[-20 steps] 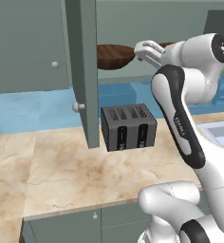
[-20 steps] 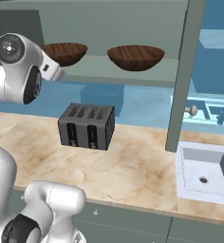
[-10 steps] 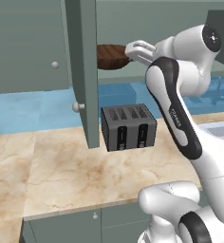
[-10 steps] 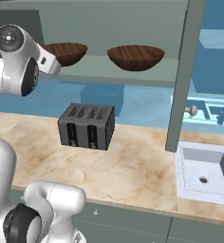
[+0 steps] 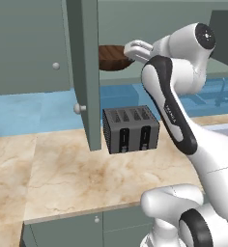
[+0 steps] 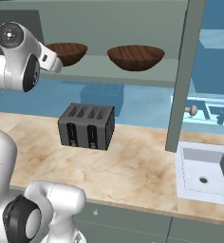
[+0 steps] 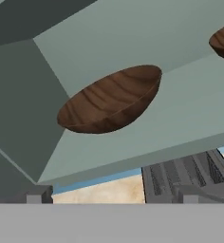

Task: Pick up the bowls from the cabinet and place each bowl in front of a stool on the dining counter.

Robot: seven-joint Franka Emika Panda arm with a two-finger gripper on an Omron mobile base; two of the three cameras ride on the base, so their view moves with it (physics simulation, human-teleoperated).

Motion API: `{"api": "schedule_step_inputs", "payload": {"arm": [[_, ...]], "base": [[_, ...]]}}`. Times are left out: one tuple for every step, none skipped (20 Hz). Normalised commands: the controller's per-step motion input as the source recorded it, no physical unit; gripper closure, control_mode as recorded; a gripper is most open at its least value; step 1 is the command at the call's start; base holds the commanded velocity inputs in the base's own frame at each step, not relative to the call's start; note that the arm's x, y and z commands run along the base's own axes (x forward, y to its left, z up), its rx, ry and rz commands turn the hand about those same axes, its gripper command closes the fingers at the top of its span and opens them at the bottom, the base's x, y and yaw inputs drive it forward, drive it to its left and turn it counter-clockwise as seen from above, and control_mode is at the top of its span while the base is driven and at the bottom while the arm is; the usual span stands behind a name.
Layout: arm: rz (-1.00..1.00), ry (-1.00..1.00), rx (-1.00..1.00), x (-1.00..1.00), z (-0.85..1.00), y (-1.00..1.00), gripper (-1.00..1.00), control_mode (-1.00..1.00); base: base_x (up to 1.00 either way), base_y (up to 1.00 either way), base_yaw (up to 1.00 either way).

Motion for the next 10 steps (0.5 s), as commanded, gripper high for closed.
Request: {"api": "schedule_step_inputs", "payload": {"arm": [[-0.04,0.0,0.0,0.26,-0.12,0.0,-1.0,-1.0],[-0.03,0.0,0.0,0.27,-0.14,0.0,-1.0,-1.0],[-0.03,0.0,0.0,0.29,-0.14,0.0,-1.0,-1.0],[-0.03,0.0,0.0,0.3,-0.14,0.0,-1.0,-1.0],[-0.02,0.0,0.0,0.31,-0.12,0.0,-1.0,-1.0],[-0.02,0.0,0.0,0.31,-0.11,0.0,-1.0,-1.0],[-0.02,0.0,0.0,0.33,-0.1,0.0,-1.0,-1.0],[-0.01,0.0,0.0,0.31,-0.09,0.0,-1.0,-1.0],[-0.01,0.0,0.0,0.28,-0.06,0.0,-1.0,-1.0],[-0.02,0.0,0.0,0.3,0.0,0.0,-1.0,-1.0]], "base": [[0.0,0.0,0.0],[0.0,0.0,0.0],[0.0,0.0,0.0],[0.0,0.0,0.0],[0.0,0.0,0.0],[0.0,0.0,0.0],[0.0,0.0,0.0],[0.0,0.0,0.0],[0.0,0.0,0.0],[0.0,0.0,0.0]]}}
